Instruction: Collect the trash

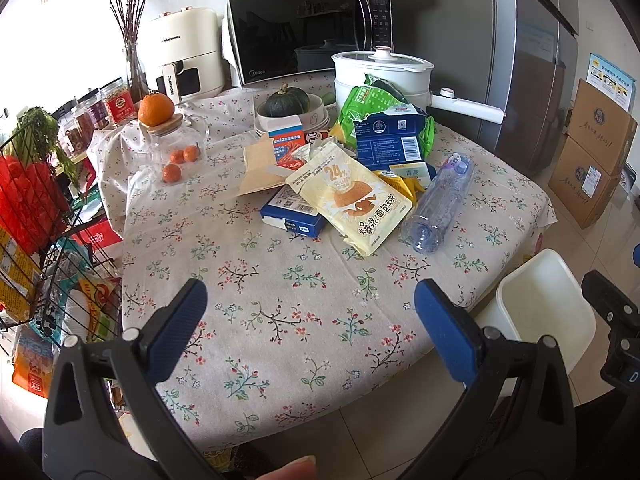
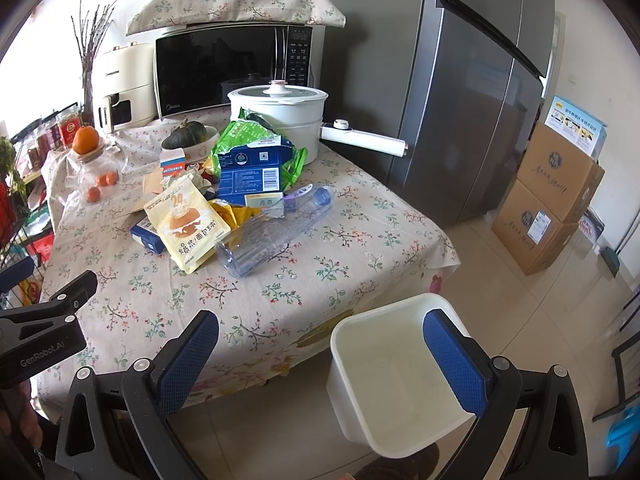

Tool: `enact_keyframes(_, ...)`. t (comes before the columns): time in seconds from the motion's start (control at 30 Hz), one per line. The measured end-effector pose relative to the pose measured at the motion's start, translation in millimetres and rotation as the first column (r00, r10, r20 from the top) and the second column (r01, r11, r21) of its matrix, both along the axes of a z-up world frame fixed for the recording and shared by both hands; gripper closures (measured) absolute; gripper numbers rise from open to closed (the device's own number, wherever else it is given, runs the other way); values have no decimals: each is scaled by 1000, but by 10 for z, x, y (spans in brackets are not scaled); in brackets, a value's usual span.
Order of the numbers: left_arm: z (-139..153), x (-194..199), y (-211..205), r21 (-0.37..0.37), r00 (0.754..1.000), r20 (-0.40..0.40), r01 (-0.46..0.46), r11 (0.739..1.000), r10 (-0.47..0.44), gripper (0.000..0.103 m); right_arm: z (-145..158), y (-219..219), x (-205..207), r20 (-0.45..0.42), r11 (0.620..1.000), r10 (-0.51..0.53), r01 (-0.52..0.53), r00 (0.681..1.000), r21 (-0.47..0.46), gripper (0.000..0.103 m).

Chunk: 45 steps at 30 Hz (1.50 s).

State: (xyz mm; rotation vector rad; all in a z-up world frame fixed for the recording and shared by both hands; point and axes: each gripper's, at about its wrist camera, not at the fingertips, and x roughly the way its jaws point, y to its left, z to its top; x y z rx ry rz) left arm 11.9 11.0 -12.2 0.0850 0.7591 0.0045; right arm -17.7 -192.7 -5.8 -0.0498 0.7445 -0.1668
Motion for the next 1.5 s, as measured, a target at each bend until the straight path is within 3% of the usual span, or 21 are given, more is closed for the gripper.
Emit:
enact_keyframes(1.07, 52, 35, -37, -2, 1000, -6, 1, 1000, -1, 0, 51, -76, 46, 2, 1000, -24, 24, 1000, 7, 0)
enact_keyframes(1.4, 48, 550, 73, 8, 995, -80, 54, 998, -53, 0, 218, -159, 484, -67, 999, 50, -50, 997, 1, 0)
enact_keyframes(1.5, -30, 867, 166, -26, 985, -157, 69, 997, -72, 0, 173, -234, 782, -128, 998, 57, -52, 990, 40, 0)
